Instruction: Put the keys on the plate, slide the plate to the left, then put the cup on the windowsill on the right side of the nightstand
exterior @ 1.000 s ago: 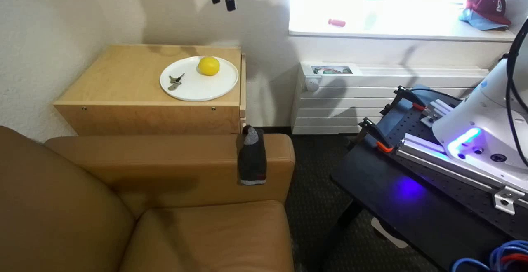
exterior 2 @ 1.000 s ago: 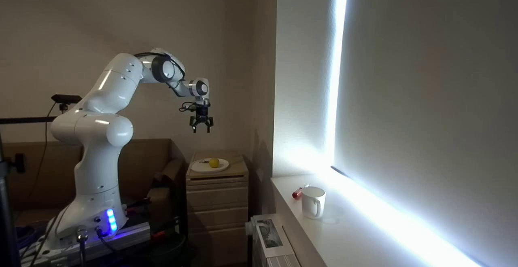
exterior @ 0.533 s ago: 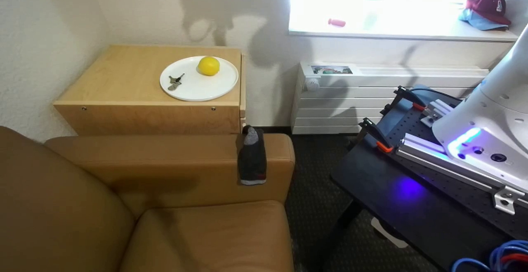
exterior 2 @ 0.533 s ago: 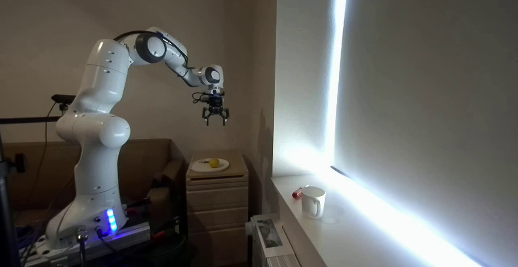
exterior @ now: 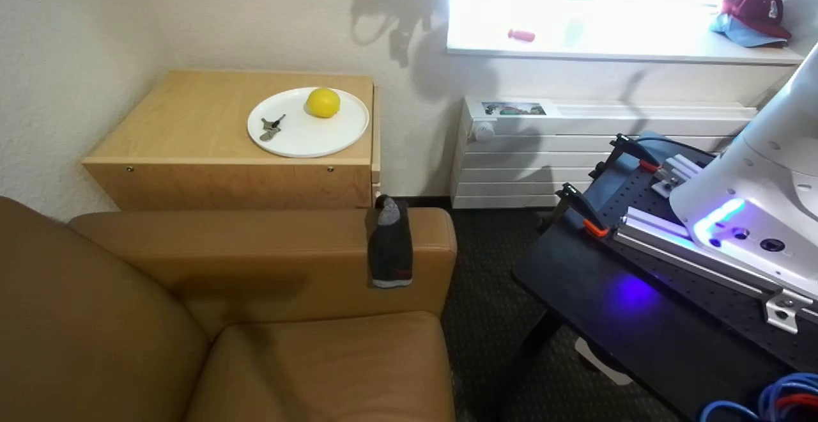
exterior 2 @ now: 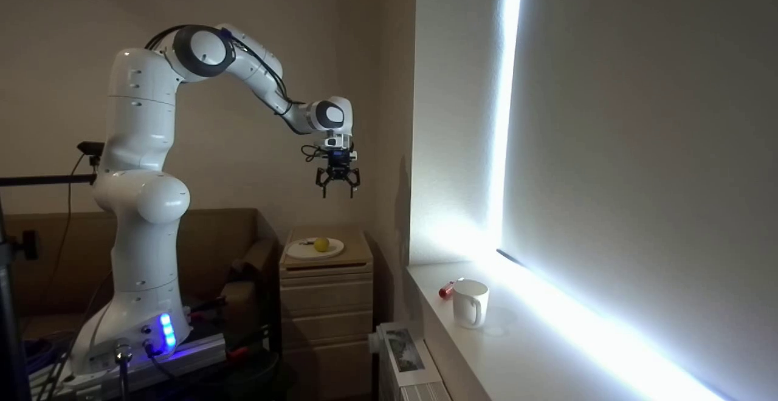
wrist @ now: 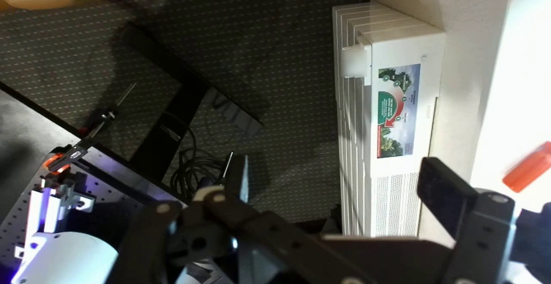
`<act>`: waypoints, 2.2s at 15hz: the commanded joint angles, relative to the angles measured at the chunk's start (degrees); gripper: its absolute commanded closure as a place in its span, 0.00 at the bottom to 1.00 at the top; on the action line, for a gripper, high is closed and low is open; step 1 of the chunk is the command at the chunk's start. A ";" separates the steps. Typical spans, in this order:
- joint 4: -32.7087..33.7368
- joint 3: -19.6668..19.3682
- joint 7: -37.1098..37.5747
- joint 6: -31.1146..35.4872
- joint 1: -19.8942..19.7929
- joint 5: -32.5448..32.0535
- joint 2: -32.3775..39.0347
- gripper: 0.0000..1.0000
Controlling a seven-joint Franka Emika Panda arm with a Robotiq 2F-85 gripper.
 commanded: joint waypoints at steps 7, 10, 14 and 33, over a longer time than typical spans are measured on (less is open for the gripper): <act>5.43 -6.23 9.05 0.54 -5.47 1.00 7.25 0.00; 9.03 -11.29 9.37 2.08 -9.39 3.13 11.59 0.00; 13.61 -19.57 9.24 3.28 -13.87 8.58 18.30 0.00; 17.56 -67.52 9.13 -1.20 1.31 67.59 53.51 0.00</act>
